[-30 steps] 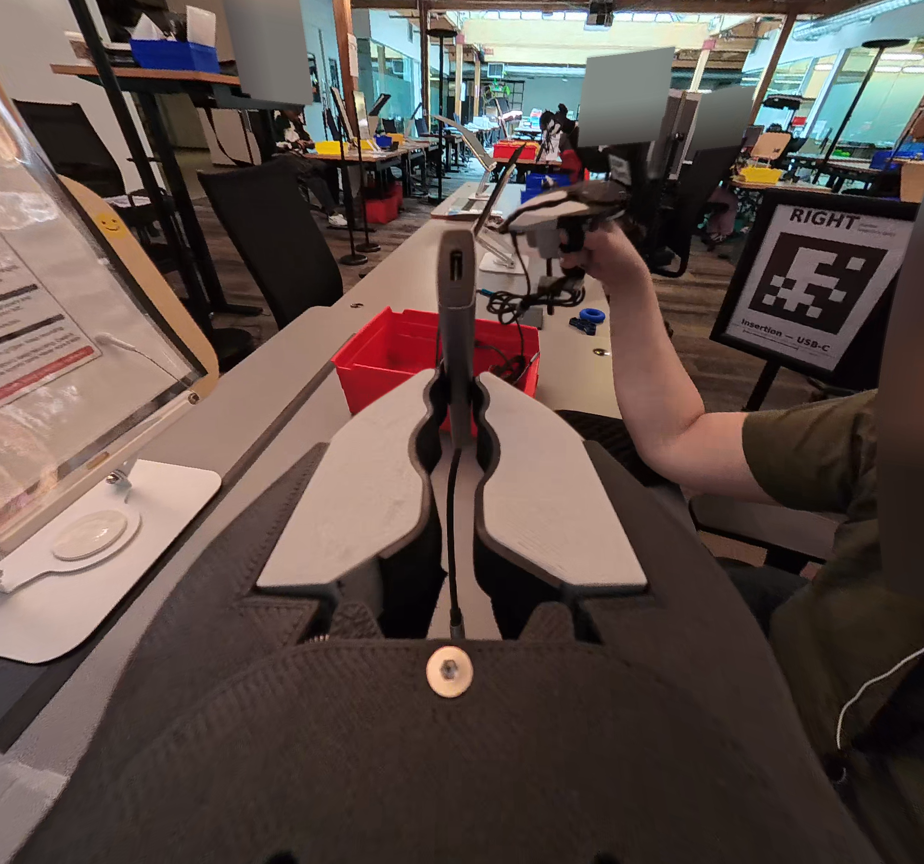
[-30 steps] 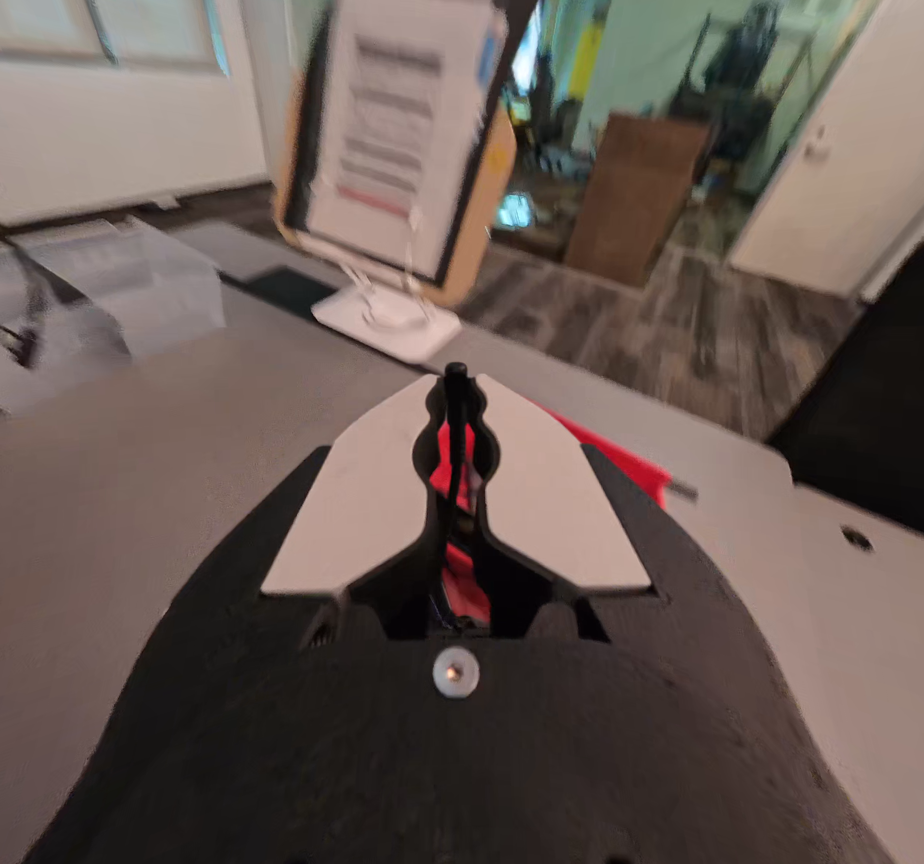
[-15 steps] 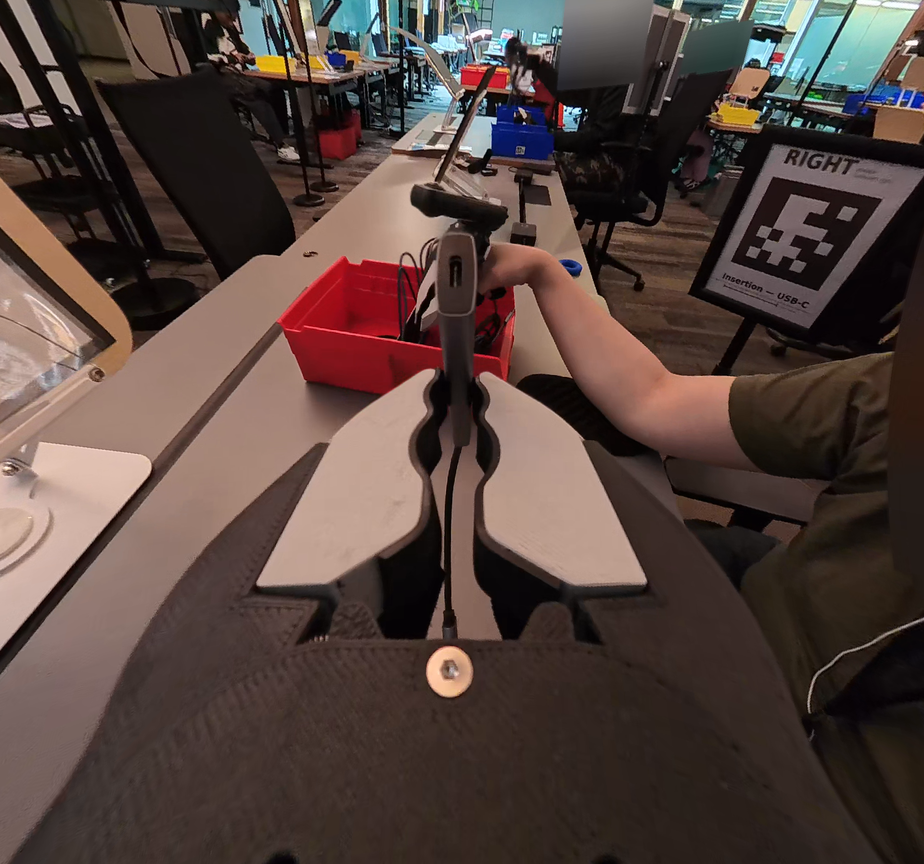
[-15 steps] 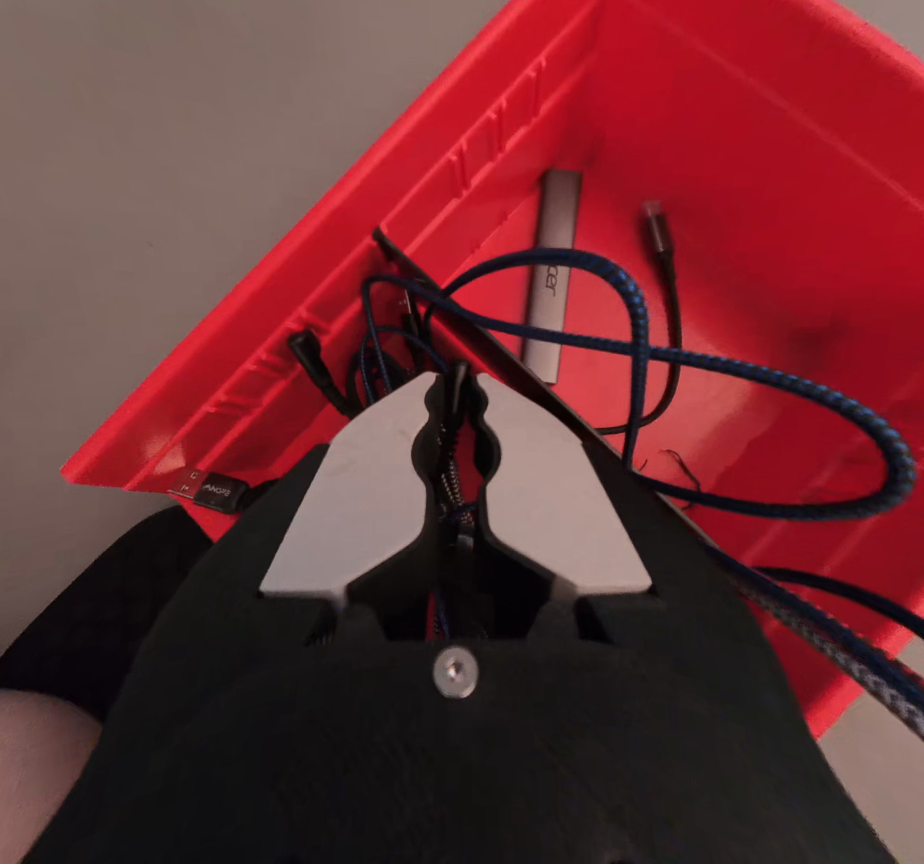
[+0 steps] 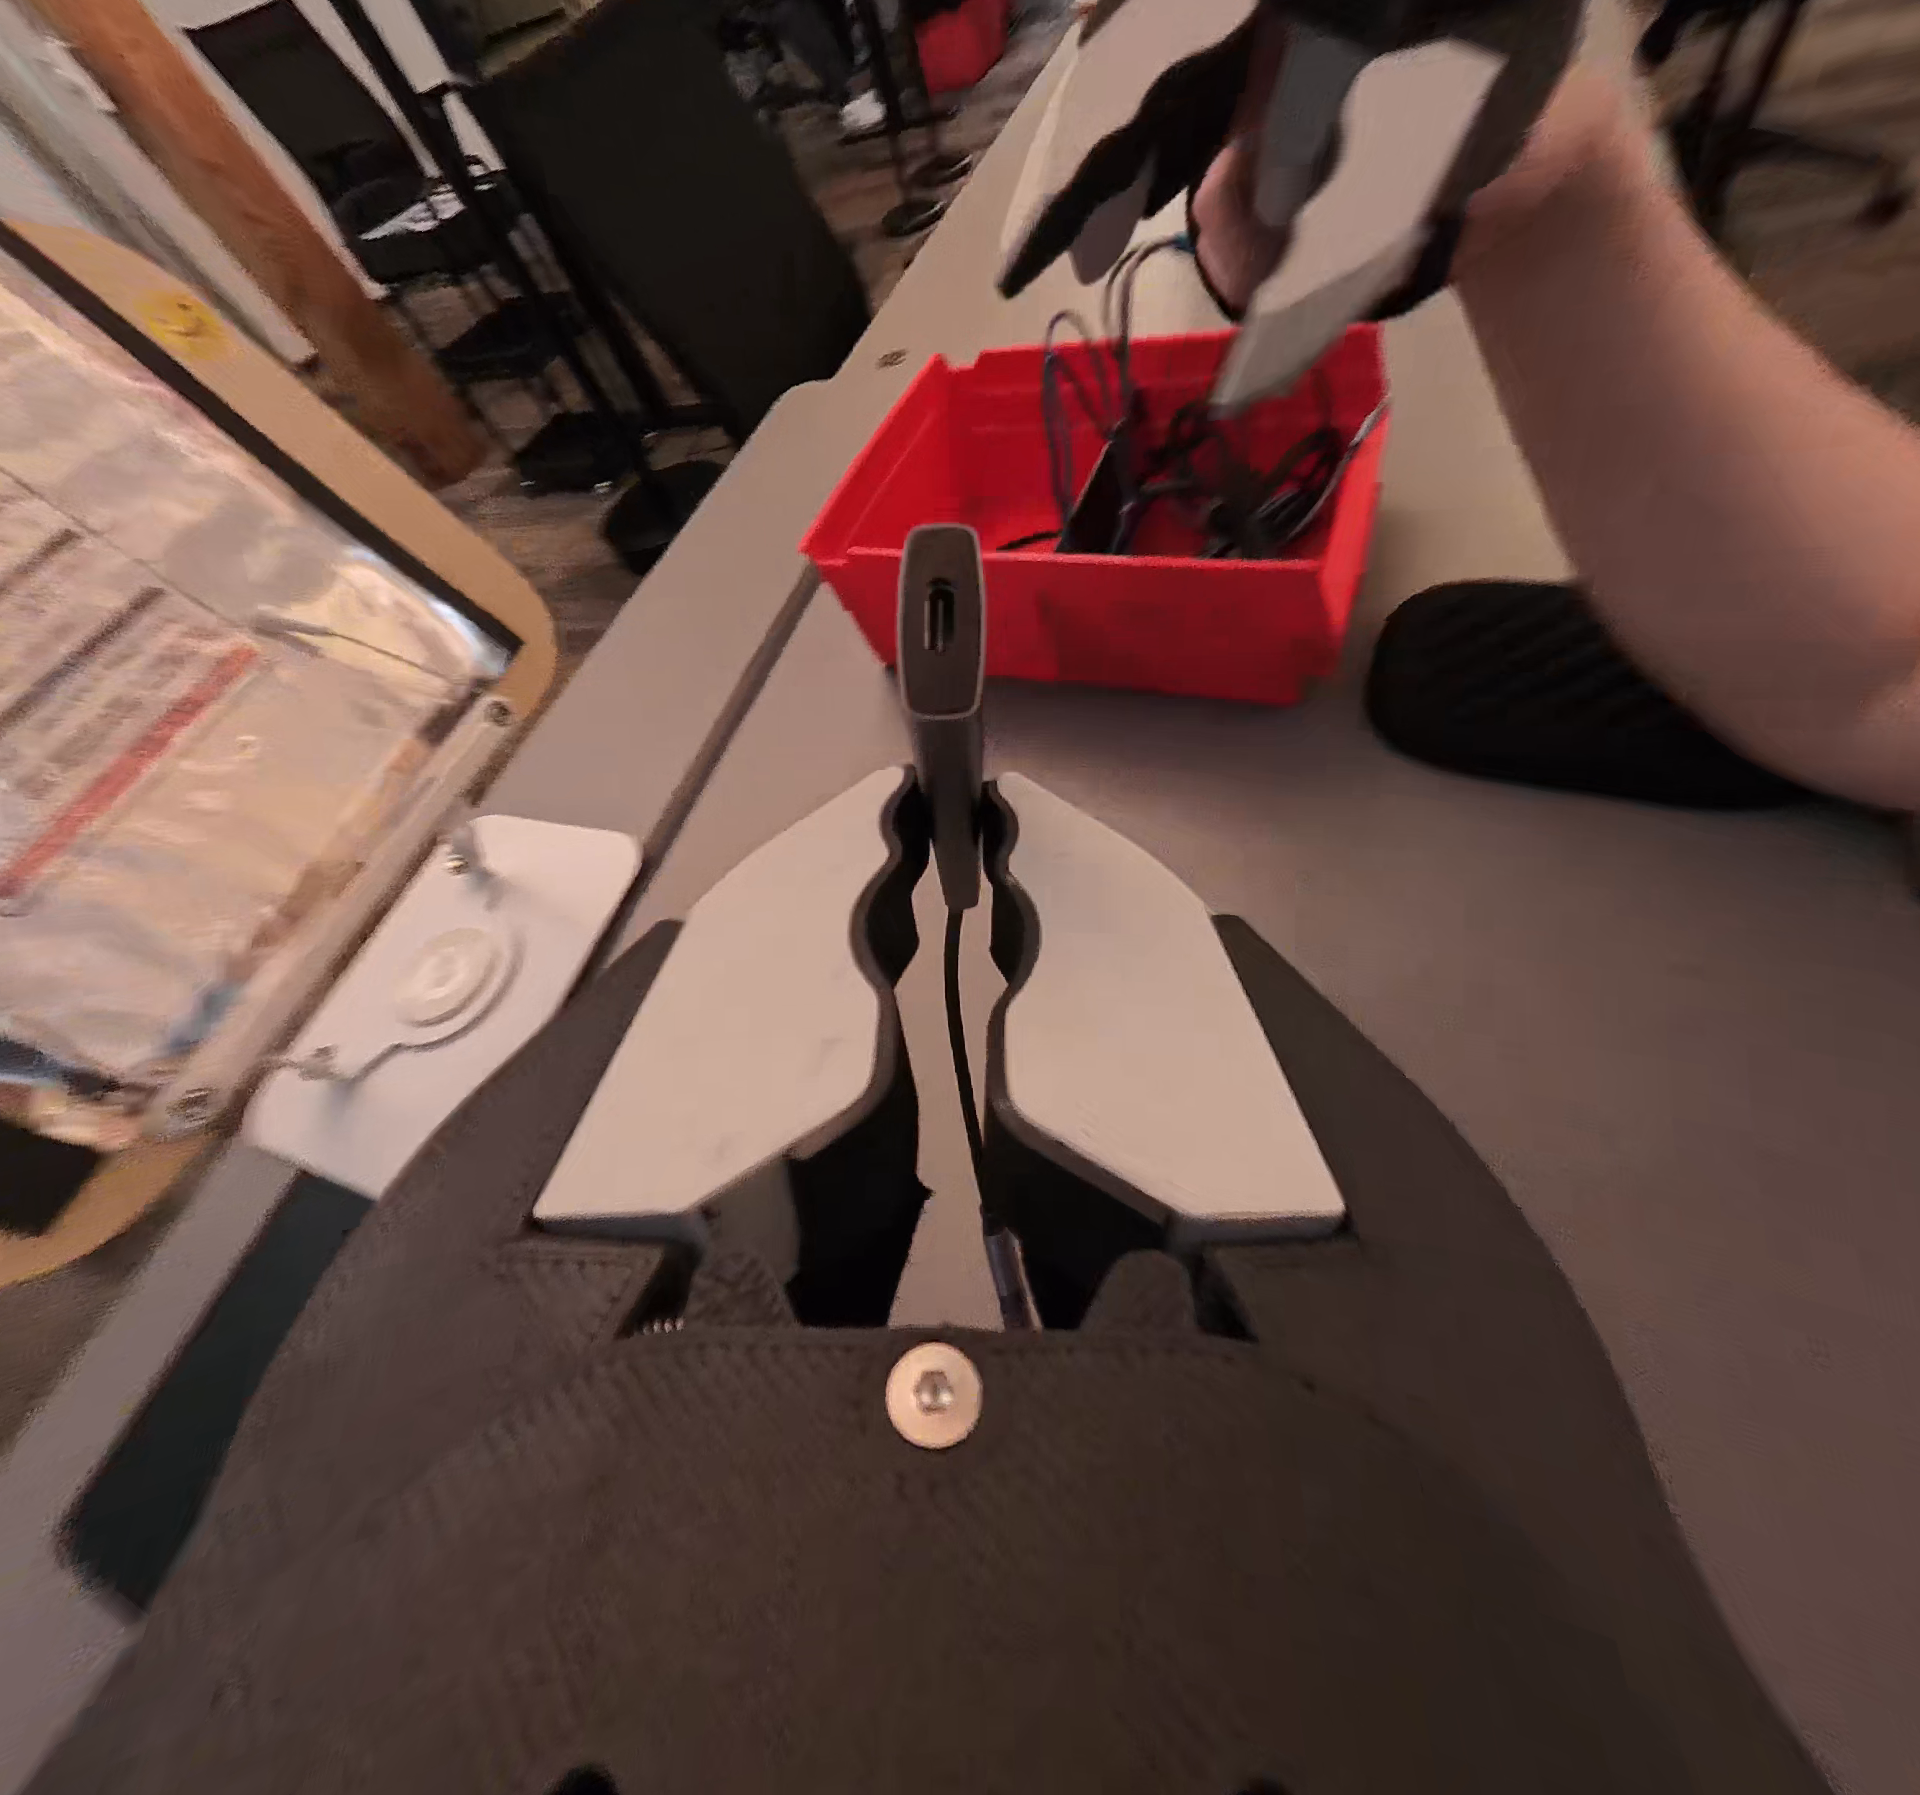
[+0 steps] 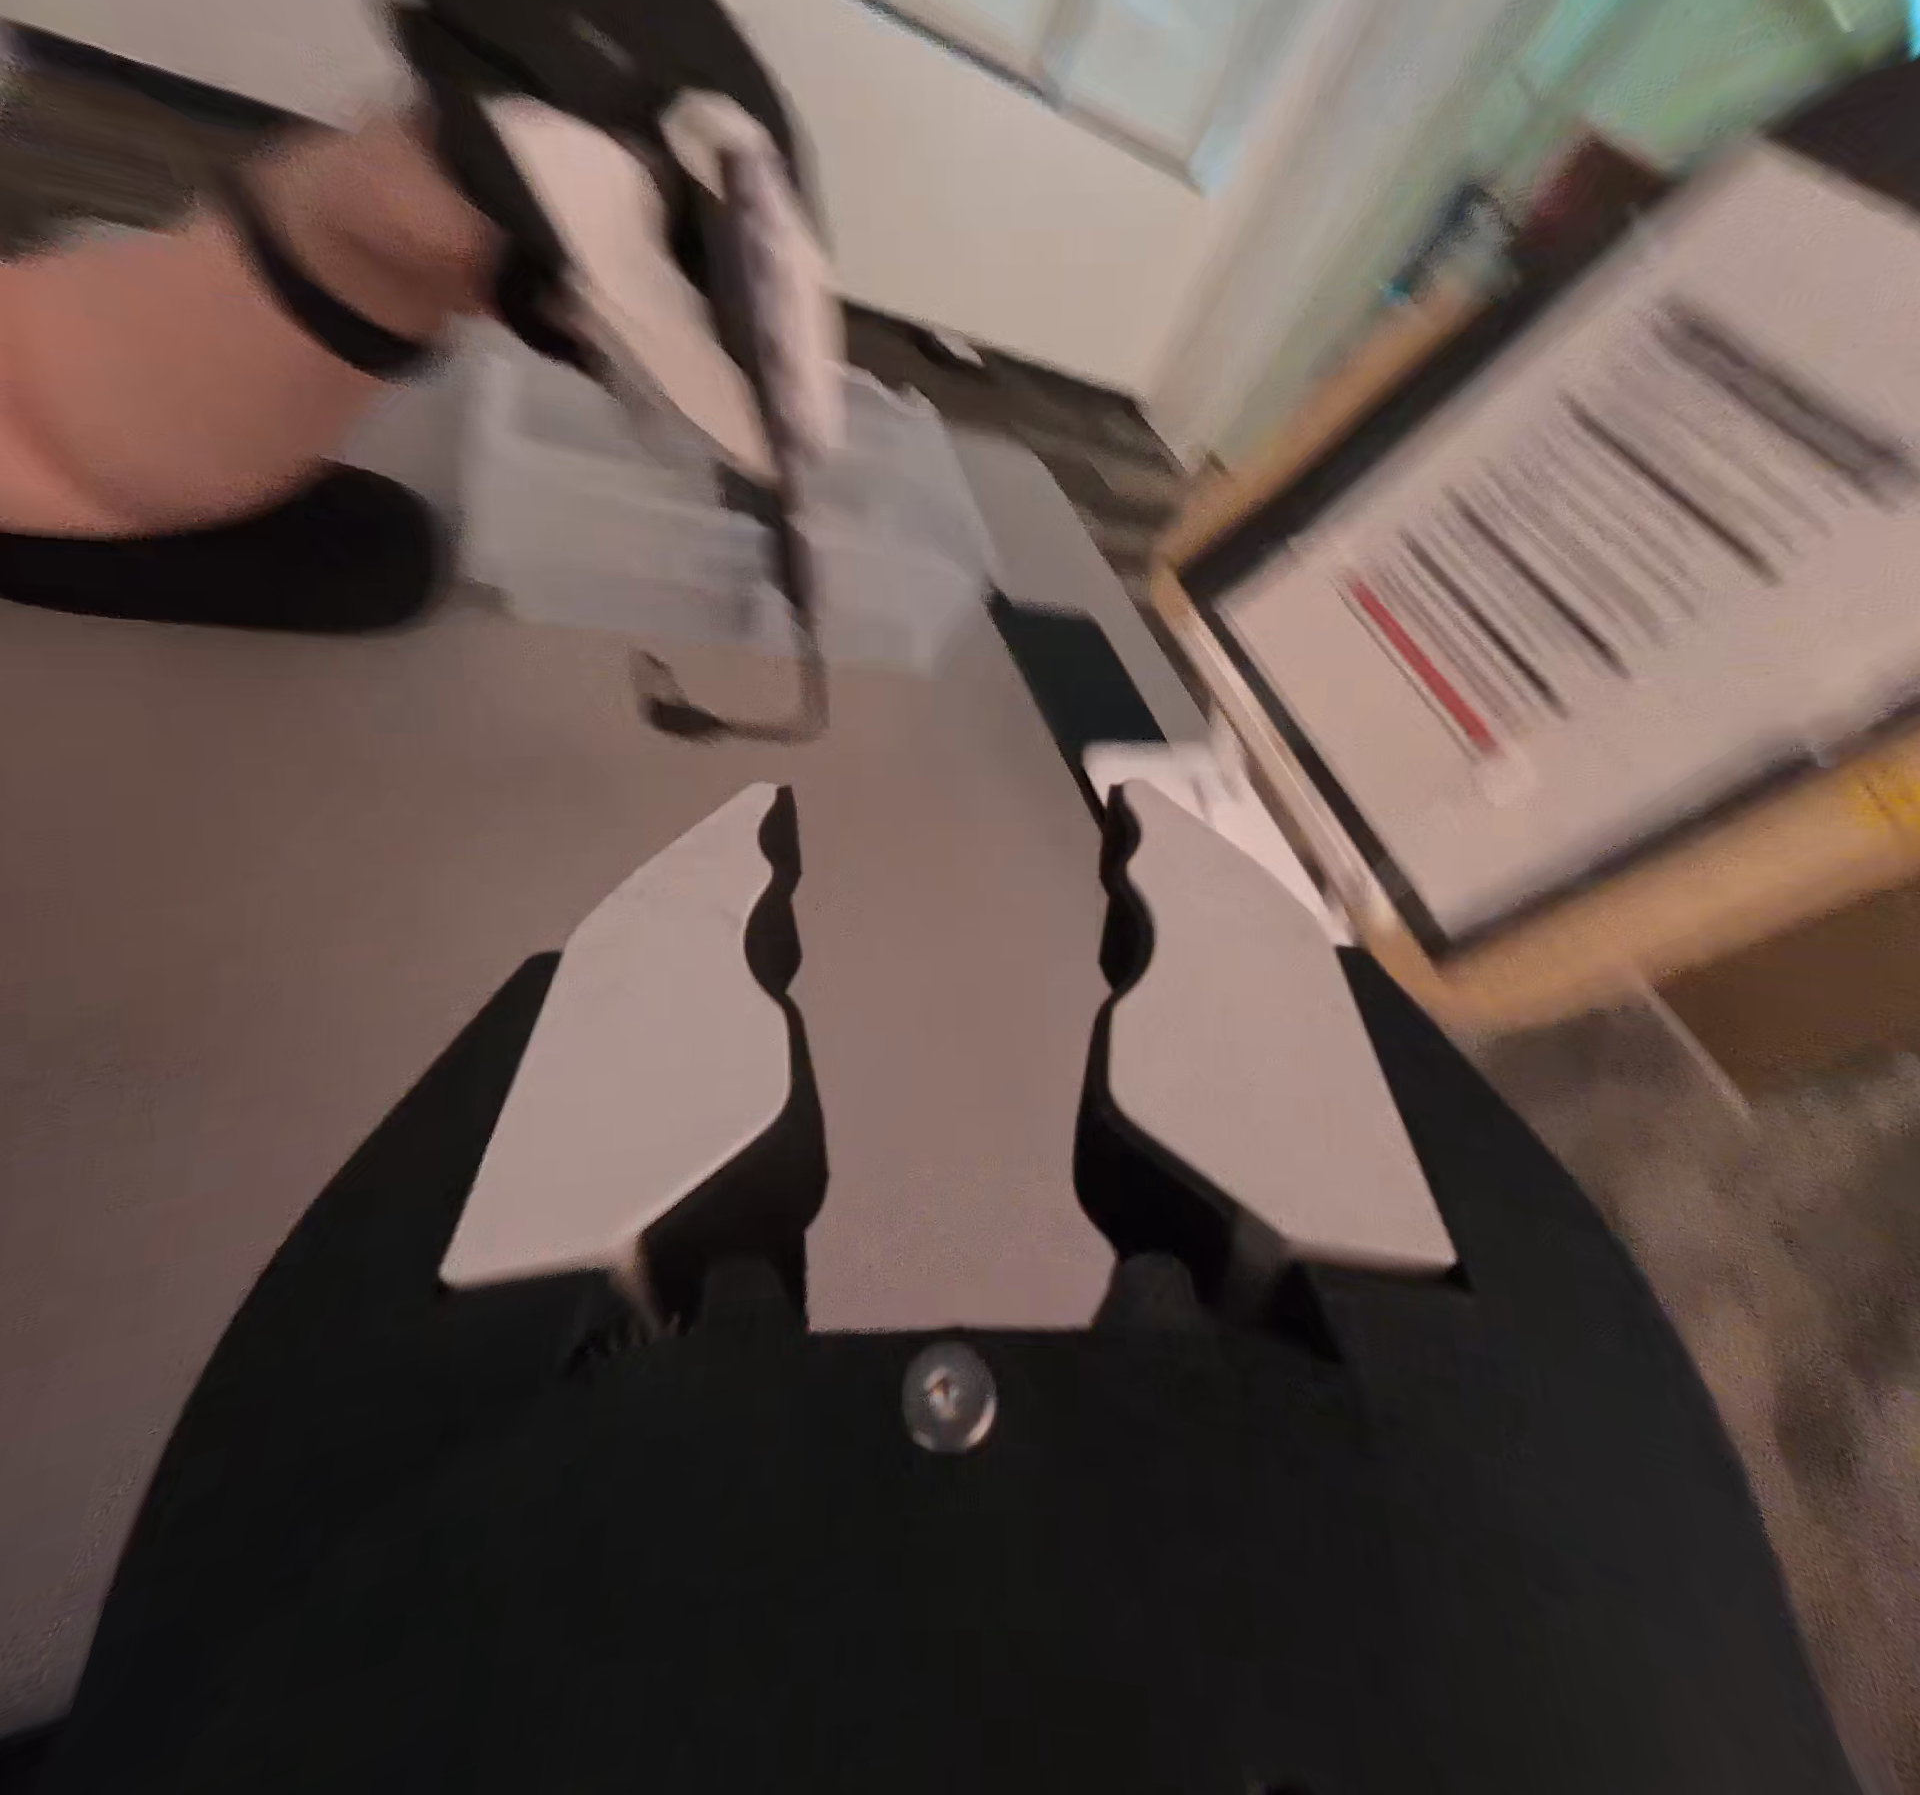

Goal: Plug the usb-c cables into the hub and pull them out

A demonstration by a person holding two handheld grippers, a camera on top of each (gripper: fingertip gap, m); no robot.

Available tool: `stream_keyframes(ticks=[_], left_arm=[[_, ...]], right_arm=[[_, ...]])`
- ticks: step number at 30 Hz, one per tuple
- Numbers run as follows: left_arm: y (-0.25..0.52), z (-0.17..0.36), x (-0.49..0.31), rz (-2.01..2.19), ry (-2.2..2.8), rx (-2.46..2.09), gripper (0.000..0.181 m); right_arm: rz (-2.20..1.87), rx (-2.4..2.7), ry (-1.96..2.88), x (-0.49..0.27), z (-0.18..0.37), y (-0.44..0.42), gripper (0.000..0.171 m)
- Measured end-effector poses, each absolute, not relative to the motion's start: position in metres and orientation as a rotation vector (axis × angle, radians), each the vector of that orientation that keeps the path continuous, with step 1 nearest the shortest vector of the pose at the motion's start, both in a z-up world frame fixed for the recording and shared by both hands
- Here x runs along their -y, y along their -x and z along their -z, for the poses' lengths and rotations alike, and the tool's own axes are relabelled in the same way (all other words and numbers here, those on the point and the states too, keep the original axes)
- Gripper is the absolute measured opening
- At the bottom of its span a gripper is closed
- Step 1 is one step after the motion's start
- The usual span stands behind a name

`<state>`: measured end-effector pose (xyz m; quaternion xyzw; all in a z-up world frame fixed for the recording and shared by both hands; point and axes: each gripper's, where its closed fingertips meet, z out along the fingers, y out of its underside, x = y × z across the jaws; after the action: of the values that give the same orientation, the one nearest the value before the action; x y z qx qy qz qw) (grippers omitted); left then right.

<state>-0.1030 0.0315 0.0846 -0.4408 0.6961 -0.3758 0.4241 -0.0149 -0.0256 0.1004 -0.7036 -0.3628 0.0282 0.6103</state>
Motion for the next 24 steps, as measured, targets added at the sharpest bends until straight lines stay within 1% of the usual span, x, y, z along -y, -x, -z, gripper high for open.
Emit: stream_keyframes(ticks=[3,6,10,15,18,24], left_arm=[[0.097,-0.076,-0.033,0.71,1.051,-1.751,0.008],[0.092,-0.066,-0.035,0.518,1.013,-1.768,0.008],[0.087,-0.055,-0.035,0.39,0.982,-1.795,0.009],[0.084,-0.049,-0.031,0.355,0.968,-1.813,0.008],[0.083,-0.048,-0.03,0.345,0.961,-1.821,0.008],[0.083,-0.046,-0.025,0.347,0.951,-1.835,0.008]], right_arm=[[-0.216,1.043,1.46,0.017,-0.097,0.081,0.055],[-0.297,1.053,1.409,-0.001,-0.09,0.107,0.053],[-0.393,1.004,1.368,-0.015,-0.085,0.116,0.042],[-0.398,0.993,1.37,-0.02,-0.08,0.117,0.04],[-0.373,1.014,1.365,-0.019,-0.079,0.118,0.032],[-0.365,1.017,1.361,-0.019,-0.078,0.114,0.026]])
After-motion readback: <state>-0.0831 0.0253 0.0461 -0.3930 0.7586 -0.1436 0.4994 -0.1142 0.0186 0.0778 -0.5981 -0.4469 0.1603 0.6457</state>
